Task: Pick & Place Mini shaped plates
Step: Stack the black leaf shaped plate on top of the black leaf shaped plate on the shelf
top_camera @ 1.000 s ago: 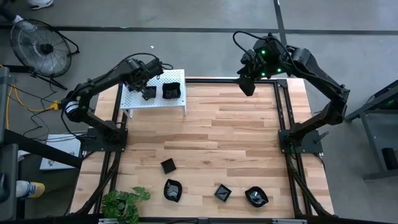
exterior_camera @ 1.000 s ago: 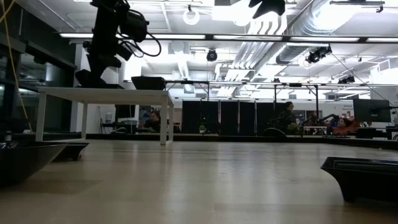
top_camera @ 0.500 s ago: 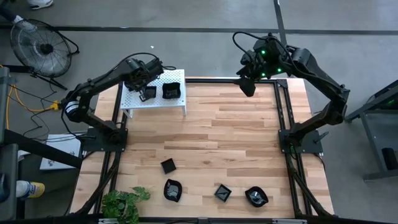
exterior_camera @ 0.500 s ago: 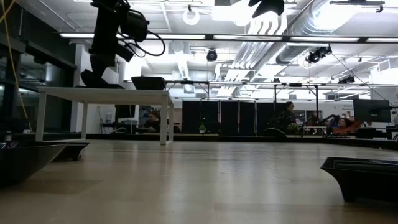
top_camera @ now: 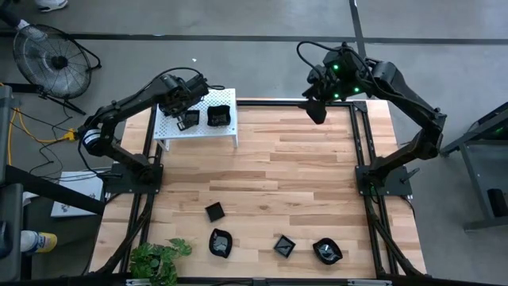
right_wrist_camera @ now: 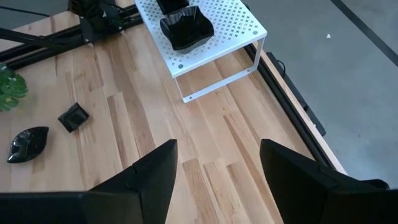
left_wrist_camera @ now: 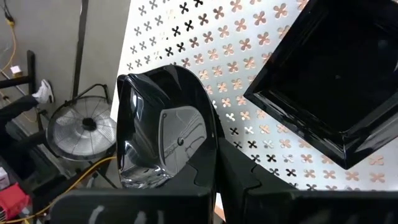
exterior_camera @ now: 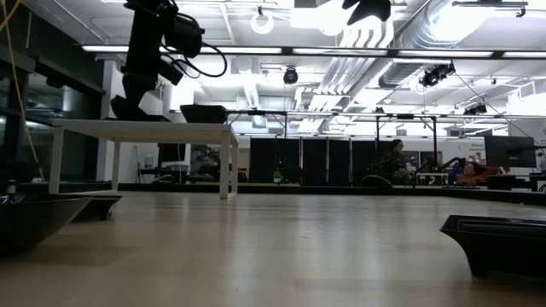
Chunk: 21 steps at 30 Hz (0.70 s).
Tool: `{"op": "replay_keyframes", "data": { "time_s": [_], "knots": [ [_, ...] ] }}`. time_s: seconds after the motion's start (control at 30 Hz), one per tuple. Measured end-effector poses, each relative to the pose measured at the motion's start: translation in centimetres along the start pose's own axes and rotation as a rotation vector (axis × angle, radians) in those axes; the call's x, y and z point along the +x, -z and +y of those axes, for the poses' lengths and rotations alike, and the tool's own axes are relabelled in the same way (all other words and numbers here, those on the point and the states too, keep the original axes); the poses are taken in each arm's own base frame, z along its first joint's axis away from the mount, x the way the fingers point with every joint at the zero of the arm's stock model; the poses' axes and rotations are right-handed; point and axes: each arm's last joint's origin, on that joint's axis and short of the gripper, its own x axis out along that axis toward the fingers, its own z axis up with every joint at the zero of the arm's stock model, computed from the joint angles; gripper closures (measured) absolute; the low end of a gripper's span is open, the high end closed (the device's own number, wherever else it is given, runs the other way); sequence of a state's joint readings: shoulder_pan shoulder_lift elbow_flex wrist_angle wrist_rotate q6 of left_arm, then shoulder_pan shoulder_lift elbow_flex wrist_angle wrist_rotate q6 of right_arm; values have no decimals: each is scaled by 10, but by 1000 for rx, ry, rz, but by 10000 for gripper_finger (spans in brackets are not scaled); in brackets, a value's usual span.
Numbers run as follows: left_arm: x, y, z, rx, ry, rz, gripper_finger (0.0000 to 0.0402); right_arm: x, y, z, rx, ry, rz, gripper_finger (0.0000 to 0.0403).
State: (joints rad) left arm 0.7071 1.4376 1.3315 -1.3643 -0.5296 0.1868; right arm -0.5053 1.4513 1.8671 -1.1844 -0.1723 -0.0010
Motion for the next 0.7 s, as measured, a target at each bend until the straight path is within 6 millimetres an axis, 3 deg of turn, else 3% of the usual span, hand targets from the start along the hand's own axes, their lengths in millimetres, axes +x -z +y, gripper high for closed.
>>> {"op": "replay_keyframes", "data": {
  "time_s": [0.53,0.7],
  "knots": [
    [0,3,2,-26,-48,33,399,0,0,0,23,0,4,178],
    [7,5,13,-82,-8,45,370,0,0,0,27,0,4,178]
  ]
}}
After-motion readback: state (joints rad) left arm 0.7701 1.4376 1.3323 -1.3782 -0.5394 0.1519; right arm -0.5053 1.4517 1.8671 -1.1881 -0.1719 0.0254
